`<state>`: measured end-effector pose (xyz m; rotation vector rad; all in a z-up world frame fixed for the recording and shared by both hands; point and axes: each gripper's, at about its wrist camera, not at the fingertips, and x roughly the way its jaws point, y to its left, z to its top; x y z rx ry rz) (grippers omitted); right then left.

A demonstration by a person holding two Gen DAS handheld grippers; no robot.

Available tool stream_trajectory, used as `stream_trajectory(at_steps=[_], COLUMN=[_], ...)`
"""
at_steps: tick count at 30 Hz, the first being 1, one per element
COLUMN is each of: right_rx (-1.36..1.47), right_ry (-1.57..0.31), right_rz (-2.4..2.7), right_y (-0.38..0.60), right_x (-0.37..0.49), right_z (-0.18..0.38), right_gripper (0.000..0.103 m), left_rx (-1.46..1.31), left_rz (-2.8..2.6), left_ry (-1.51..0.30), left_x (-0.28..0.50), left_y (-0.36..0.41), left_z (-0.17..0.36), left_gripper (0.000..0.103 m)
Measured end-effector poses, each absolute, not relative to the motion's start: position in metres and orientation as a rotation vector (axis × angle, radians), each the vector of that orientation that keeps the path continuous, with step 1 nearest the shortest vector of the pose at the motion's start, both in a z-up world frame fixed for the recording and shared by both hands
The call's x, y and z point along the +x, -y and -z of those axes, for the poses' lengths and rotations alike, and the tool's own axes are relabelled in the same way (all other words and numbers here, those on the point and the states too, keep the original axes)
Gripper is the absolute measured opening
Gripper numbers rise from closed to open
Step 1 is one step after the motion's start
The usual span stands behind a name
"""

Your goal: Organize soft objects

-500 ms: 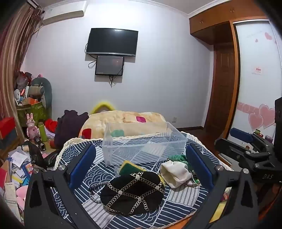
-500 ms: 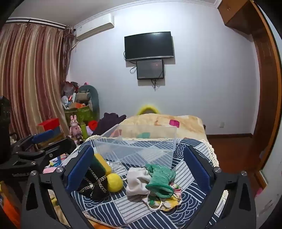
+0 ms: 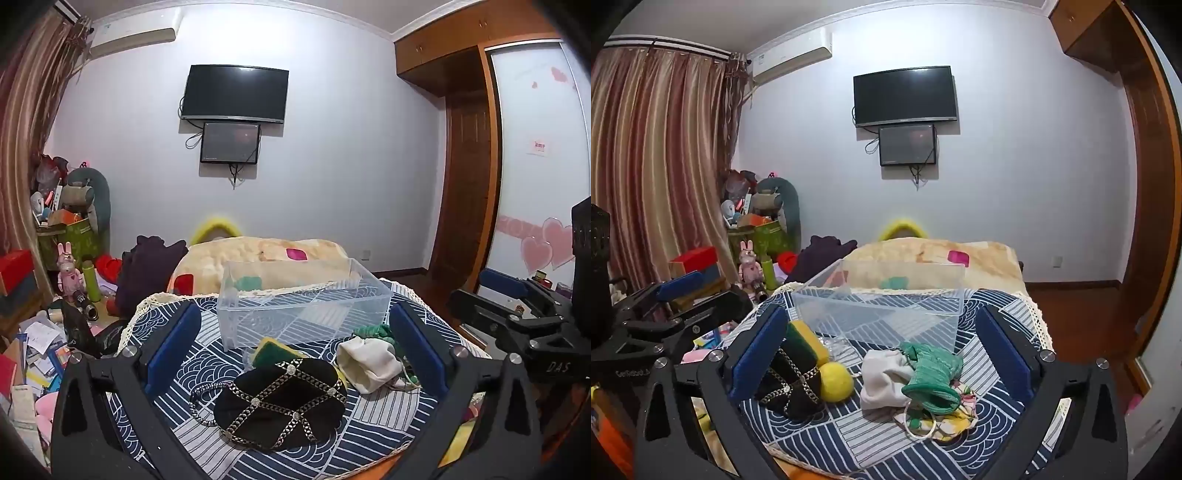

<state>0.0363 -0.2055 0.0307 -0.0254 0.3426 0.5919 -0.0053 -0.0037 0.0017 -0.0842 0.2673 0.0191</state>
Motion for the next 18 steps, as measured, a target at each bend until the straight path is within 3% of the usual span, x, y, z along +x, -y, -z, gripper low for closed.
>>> stream_trajectory(at_steps=[18], right_rx=[-0.025], right_ry=[-0.332], right_rz=[-0.586], right_y=[0.1999], right_x=[0.0279], right_z=[-0.0348], right_gripper=[0.102], left_rx=[-0.090], left_rz=[-0.019], left_ry=[-0.265], left_x=[-0.0085], left_y=[0.0001], left_z=[-0.0007], left_gripper=[0.103])
